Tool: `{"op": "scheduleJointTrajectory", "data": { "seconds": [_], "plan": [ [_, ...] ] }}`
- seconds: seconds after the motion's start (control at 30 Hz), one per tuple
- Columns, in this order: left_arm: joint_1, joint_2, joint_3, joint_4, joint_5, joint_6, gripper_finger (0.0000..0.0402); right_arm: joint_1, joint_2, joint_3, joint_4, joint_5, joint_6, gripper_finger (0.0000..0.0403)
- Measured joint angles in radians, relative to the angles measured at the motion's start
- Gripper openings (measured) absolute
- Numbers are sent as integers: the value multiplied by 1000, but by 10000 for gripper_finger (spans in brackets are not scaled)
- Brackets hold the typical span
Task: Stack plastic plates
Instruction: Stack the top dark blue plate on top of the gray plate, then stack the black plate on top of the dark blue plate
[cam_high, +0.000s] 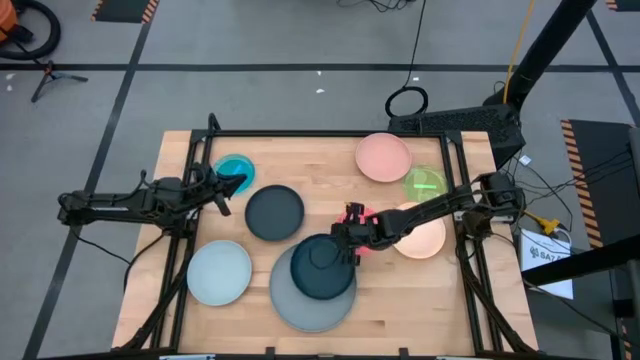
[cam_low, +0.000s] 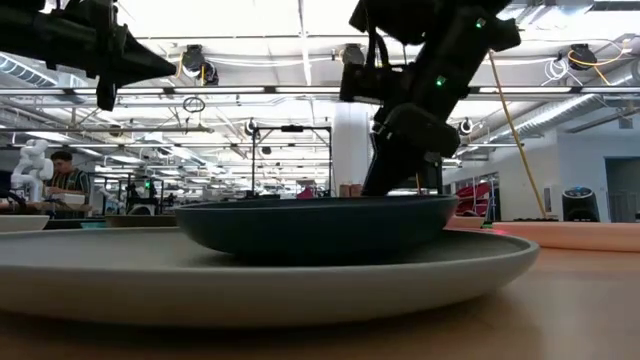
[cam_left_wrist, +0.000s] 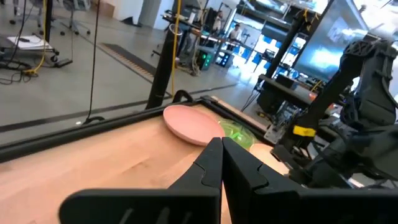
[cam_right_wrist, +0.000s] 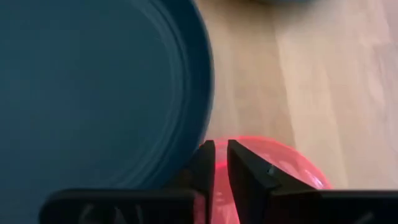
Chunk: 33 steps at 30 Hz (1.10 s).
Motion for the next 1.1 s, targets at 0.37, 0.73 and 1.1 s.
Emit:
{"op": "scheduleJointTrajectory", "data": {
  "seconds": [0.37, 0.73, 1.1],
  "plan": [
    [0, 42, 0, -4, -1, -66, 6, 39, -23, 0, 36, 31, -82, 11],
    [5, 338, 0, 17, 63, -222, 6, 16, -260, -200, 107, 119, -162, 1],
    [141, 681, 346, -406, 129, 140, 6, -135, -618, -446, 548, 52, -356, 1]
  ]
}}
